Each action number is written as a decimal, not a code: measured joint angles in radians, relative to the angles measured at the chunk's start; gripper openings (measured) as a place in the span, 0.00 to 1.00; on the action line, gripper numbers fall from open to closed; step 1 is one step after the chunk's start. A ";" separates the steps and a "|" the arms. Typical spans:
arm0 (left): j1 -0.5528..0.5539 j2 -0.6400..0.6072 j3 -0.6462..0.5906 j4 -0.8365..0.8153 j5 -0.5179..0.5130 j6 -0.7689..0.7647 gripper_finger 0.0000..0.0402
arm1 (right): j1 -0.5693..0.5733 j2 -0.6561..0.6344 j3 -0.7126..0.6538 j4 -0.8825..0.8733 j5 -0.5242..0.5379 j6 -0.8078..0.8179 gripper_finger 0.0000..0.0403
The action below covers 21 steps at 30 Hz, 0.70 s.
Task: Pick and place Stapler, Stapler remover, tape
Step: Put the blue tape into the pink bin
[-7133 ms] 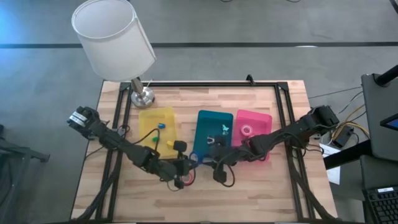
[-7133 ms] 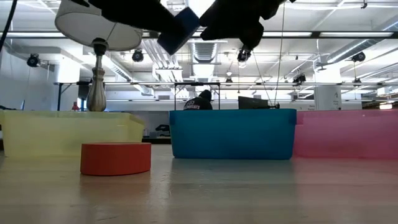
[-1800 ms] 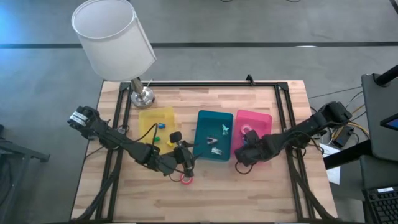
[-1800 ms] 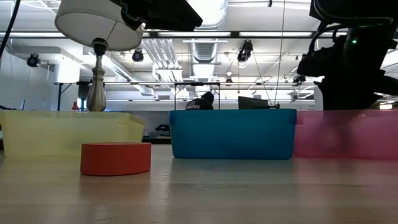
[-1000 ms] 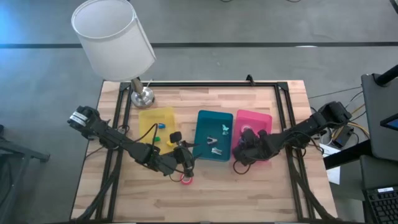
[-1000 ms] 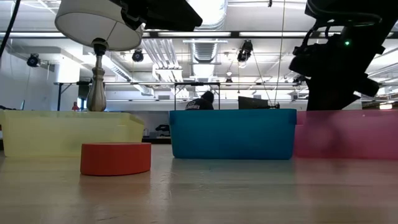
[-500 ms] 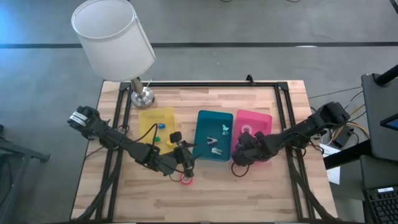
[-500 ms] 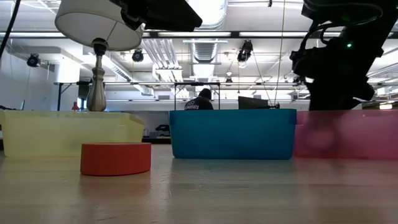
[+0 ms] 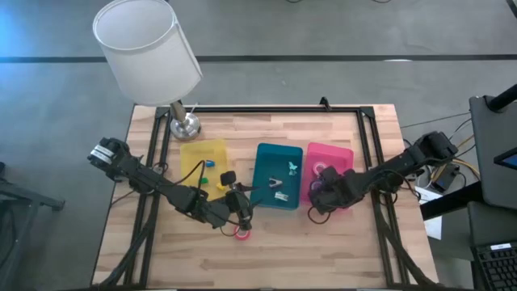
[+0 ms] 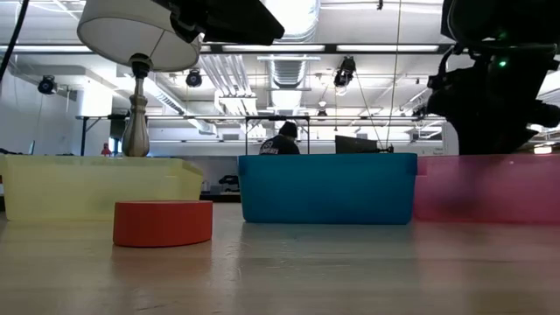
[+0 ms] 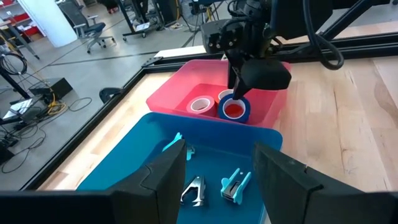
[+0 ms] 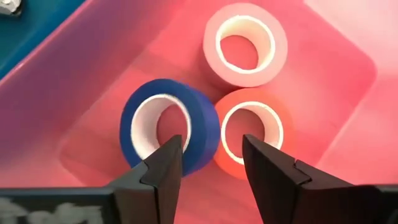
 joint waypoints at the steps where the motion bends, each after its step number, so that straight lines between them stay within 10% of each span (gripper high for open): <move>1: 0.000 0.000 0.000 0.001 0.000 0.000 0.46 | 0.000 0.000 0.001 0.003 0.001 -0.005 0.40; 21: 0.000 0.000 0.000 -0.029 0.160 -0.025 0.46 | -0.002 0.046 0.042 0.064 0.017 -0.058 0.30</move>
